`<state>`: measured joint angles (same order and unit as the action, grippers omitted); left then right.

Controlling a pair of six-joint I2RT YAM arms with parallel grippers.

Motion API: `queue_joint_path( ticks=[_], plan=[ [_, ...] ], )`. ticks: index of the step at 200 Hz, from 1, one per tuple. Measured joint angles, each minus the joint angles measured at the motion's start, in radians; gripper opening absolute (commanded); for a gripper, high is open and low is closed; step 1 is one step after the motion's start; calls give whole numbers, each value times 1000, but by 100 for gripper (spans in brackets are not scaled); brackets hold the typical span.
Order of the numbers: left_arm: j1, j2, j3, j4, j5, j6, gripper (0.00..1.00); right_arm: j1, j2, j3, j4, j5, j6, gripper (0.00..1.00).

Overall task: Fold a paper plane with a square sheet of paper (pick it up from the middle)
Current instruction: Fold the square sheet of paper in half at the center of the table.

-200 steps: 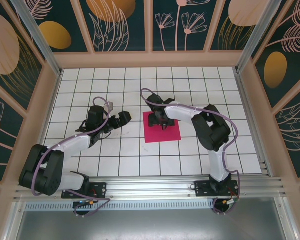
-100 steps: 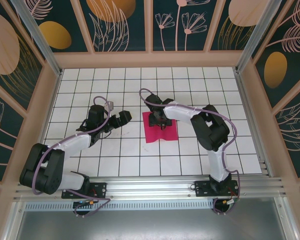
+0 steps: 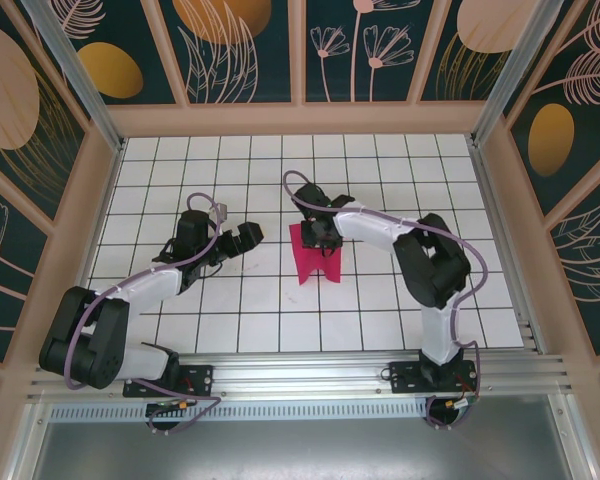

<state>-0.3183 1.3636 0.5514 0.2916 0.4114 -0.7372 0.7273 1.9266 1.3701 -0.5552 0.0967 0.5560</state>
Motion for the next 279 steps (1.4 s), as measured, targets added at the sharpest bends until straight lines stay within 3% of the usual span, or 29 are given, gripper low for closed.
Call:
queue_joint_path(
  ticks=[56, 107, 173, 228, 254, 279],
  plan=[
    [0, -5, 1, -5, 0, 0, 99, -68, -214, -201, 293, -255, 99, 41],
    [0, -12, 16, -5, 13, -1, 99, -120, -228, -422, 526, -365, 227, 45],
    [-6, -10, 31, -3, 42, -10, 99, -131, -230, -515, 568, -347, 261, 62],
    [-71, 58, 76, 3, 49, -20, 86, -132, -251, -513, 474, -266, 242, 66],
    [-106, 96, 104, 3, 45, -27, 76, -132, -269, -496, 407, -207, 235, 68],
    [-129, 130, 125, 5, 33, -32, 73, -133, -269, -484, 373, -163, 232, 68]
  ],
)
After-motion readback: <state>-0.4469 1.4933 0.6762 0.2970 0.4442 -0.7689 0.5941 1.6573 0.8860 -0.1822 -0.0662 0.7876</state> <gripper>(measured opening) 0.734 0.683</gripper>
